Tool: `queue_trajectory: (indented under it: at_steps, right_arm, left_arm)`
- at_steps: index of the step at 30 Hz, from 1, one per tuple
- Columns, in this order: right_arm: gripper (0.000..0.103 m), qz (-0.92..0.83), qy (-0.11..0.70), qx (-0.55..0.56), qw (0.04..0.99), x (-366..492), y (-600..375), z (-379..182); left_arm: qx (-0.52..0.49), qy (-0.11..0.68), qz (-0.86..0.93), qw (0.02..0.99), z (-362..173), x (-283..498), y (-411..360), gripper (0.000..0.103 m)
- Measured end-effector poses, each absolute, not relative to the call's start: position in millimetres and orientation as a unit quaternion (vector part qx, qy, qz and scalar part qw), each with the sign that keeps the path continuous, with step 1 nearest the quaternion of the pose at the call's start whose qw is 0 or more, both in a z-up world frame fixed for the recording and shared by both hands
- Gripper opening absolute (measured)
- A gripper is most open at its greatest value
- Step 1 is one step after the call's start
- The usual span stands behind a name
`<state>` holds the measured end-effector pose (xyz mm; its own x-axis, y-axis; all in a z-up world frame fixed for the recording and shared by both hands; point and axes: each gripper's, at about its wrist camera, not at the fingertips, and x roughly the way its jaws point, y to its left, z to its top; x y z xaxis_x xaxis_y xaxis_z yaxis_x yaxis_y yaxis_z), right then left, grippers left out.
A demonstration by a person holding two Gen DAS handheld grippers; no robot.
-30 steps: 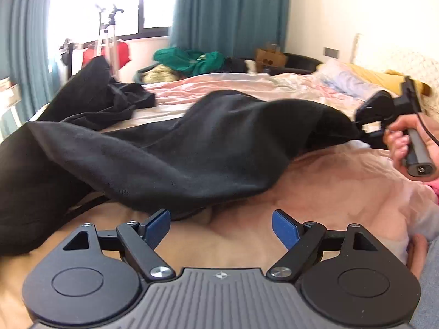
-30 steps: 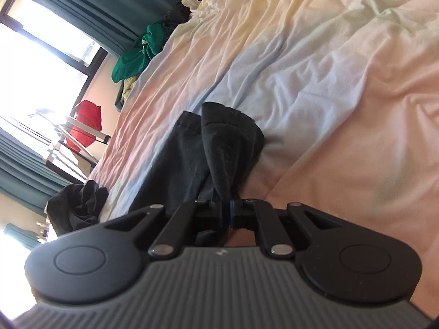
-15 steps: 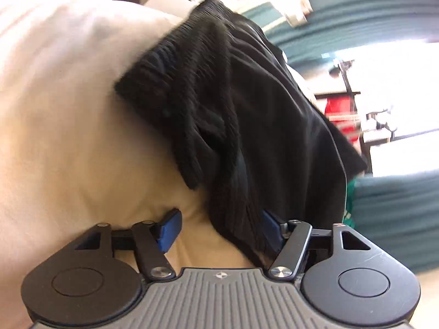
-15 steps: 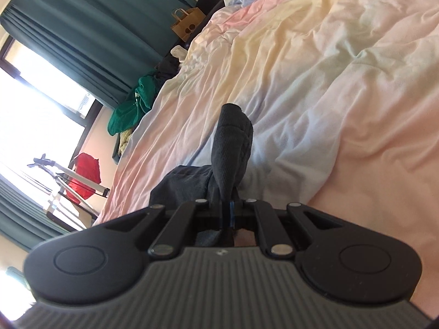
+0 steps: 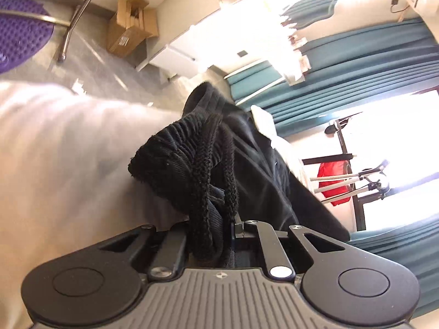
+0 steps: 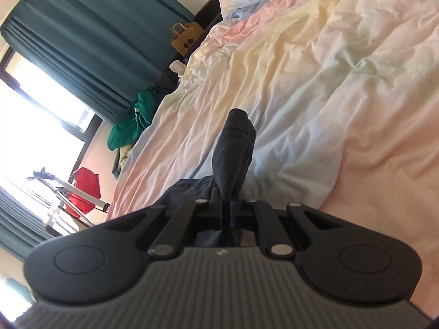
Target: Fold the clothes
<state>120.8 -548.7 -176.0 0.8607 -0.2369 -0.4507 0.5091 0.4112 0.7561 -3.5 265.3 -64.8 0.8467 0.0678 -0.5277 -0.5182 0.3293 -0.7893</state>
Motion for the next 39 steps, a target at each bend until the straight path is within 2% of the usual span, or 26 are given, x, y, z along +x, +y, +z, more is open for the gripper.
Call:
queue_trajectory:
  at_steps: [5,12,15,20,22,24,29,30,31,33,34,35,36,37,39]
  right_arm:
    - [0.007,-0.215,0.098,0.540,0.808,105.2,-558.1,-175.6]
    - [0.007,-0.240,0.052,0.530,0.811,71.9,-551.6,-154.6]
    - [0.007,-0.282,0.048,0.520,0.804,51.6,-543.1,-148.7]
    - [0.007,-0.333,0.140,0.594,0.719,45.3,-557.2,-199.2]
    - [0.007,-0.349,0.171,0.621,0.681,42.4,-562.4,-219.2]
    - [0.007,-0.344,0.163,0.640,0.667,39.3,-563.5,-226.9]
    - [0.010,-0.365,0.148,0.578,0.715,40.0,-550.1,-195.0]
    - [0.011,-0.376,0.142,0.559,0.725,39.2,-548.1,-186.3]
    - [0.015,-0.388,0.137,0.542,0.733,38.5,-546.7,-179.4]
    - [0.028,-0.407,0.122,0.508,0.749,36.9,-543.9,-166.2]
    - [0.038,-0.409,0.113,0.496,0.757,36.5,-544.0,-160.3]
    - [0.050,-0.410,0.105,0.484,0.766,36.3,-543.6,-154.5]
    - [0.055,-0.408,0.099,0.471,0.776,36.9,-541.6,-148.6]
    - [0.064,-0.406,0.092,0.458,0.785,37.5,-539.6,-142.7]
    - [0.071,-0.395,0.083,0.427,0.809,42.0,-532.8,-130.0]
  left_arm:
    - [-0.515,0.209,0.171,0.813,-10.8,-18.3,292.4,0.011]
    - [-0.519,0.248,0.155,0.803,5.7,-22.0,326.7,0.011]
    - [-0.538,0.270,0.163,0.782,-32.4,-20.5,351.5,0.011]
    - [-0.562,0.299,0.163,0.754,-81.8,-24.5,370.4,0.013]
    - [-0.570,0.304,0.160,0.746,-93.0,-26.8,375.0,0.017]
    - [-0.561,0.312,0.156,0.751,-90.5,-27.3,374.8,0.022]
    - [-0.492,0.338,0.157,0.787,-59.3,-32.9,362.6,0.031]
    - [-0.478,0.339,0.157,0.795,-50.2,-36.4,359.6,0.041]
    - [-0.464,0.340,0.157,0.803,-40.9,-40.0,356.6,0.053]
    - [-0.427,0.340,0.157,0.823,-21.9,-45.3,346.7,0.067]
    - [-0.410,0.340,0.158,0.831,-15.1,-46.5,342.4,0.074]
    - [-0.389,0.339,0.161,0.841,-4.9,-47.8,334.7,0.078]
    - [-0.376,0.335,0.165,0.848,2.5,-48.9,328.5,0.082]
    - [-0.358,0.328,0.164,0.859,11.0,-48.5,321.4,0.083]
    - [-0.328,0.317,0.157,0.876,23.7,-45.8,305.4,0.088]
